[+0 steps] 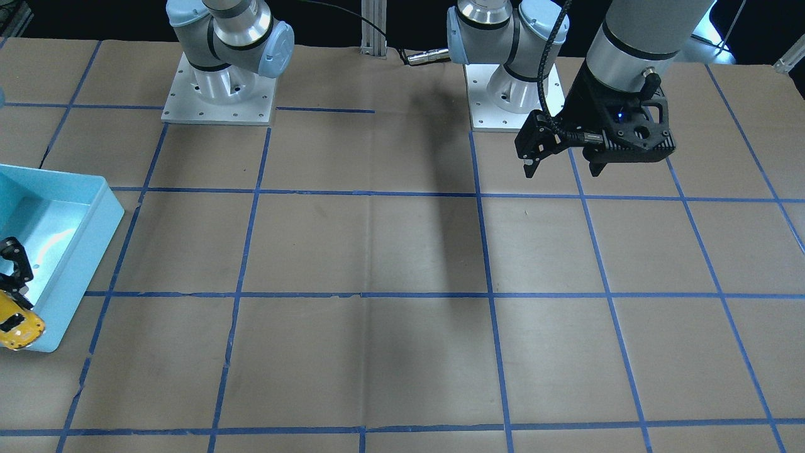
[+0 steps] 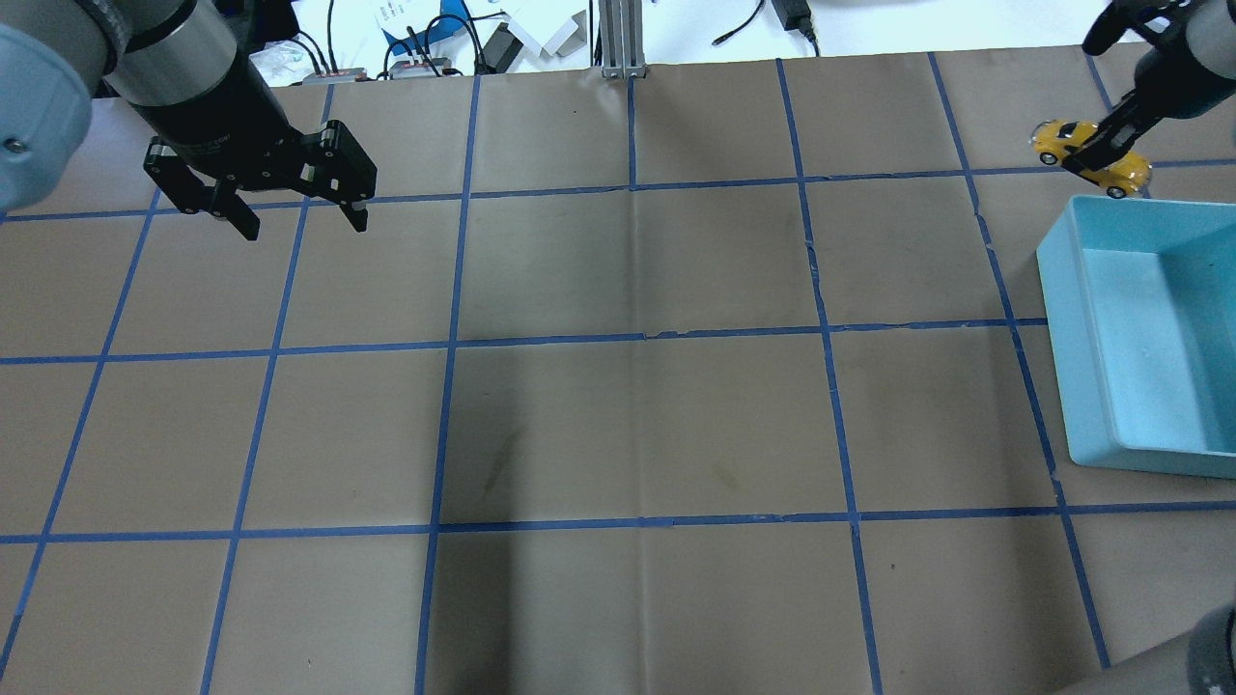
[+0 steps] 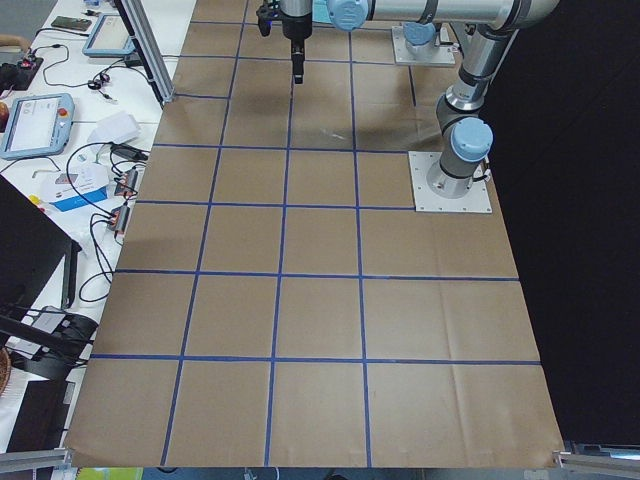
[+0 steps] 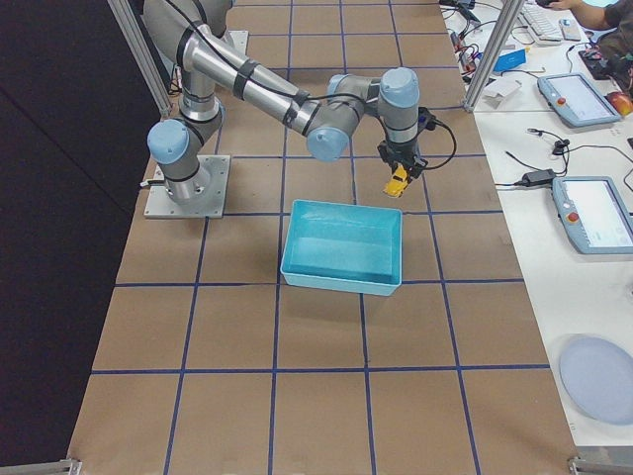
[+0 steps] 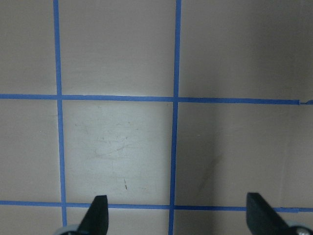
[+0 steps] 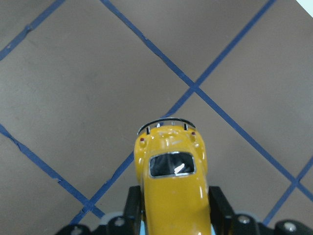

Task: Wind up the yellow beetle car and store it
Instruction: 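Carry the car with the right gripper down into the blue bin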

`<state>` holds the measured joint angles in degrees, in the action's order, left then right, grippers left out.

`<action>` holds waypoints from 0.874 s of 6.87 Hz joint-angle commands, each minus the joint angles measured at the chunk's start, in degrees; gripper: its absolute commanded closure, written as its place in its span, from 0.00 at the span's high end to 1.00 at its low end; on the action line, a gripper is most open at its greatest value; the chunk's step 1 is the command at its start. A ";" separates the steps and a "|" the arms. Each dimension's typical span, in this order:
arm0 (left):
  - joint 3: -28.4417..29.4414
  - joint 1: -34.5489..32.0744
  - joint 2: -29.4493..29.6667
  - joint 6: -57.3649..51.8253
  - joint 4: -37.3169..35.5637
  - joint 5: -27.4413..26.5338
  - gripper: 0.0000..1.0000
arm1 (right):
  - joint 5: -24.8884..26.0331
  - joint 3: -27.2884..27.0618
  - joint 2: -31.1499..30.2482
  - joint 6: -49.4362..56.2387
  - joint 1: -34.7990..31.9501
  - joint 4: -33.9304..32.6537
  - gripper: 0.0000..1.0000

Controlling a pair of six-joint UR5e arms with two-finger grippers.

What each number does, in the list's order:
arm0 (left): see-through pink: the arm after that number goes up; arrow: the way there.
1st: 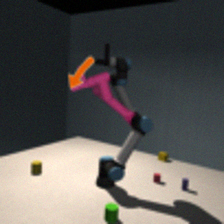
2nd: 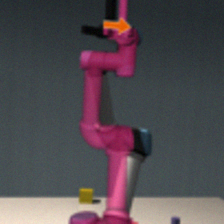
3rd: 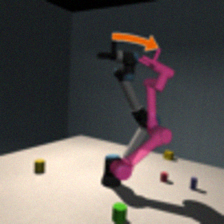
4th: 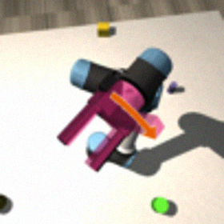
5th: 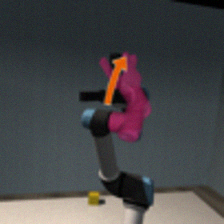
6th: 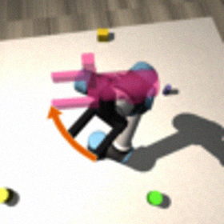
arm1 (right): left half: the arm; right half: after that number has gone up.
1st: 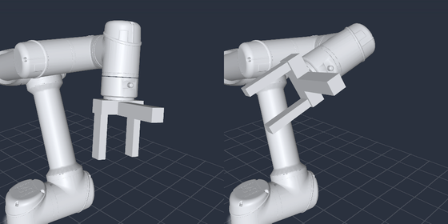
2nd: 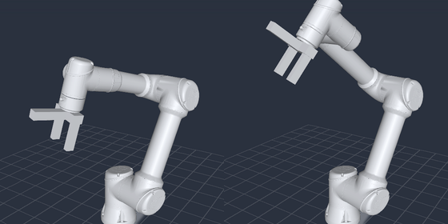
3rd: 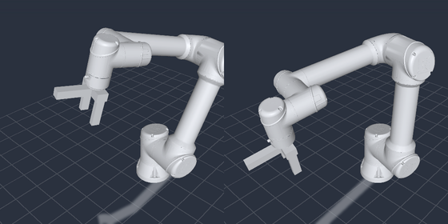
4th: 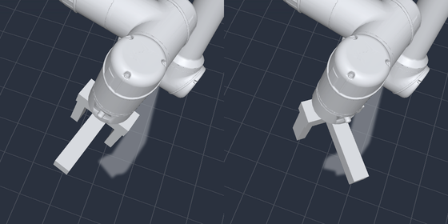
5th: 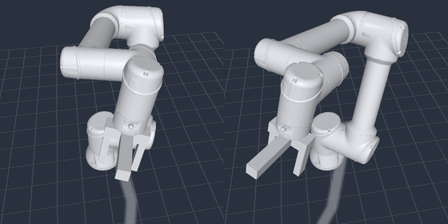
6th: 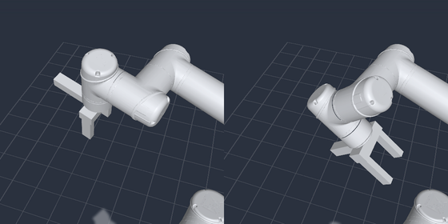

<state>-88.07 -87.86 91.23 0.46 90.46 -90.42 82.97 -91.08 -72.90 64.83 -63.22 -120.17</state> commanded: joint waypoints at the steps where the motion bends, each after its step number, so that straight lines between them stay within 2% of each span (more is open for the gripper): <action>1: 0.26 0.15 0.00 0.07 -0.02 0.07 1.00 | 0.88 -1.64 -0.40 -16.93 4.14 2.12 0.12; 2: 0.35 0.15 0.00 0.07 -0.02 0.07 1.00 | 0.27 -3.21 -0.75 -23.71 7.72 6.57 0.09; 3: 0.27 0.15 0.08 0.07 -0.02 0.07 1.00 | -0.09 -5.32 -1.45 -26.04 10.80 7.58 0.09; 5: 0.44 0.15 0.08 0.15 -0.02 0.16 1.00 | 0.00 -8.31 -3.04 -29.12 13.02 6.89 0.08; 6: 0.53 0.15 0.35 0.16 -0.02 0.16 1.00 | 0.00 -13.11 -3.12 -31.58 13.20 1.84 0.07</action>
<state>-87.63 -87.72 91.37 0.59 90.44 -90.29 82.98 -99.76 -75.74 36.16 -50.75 -114.45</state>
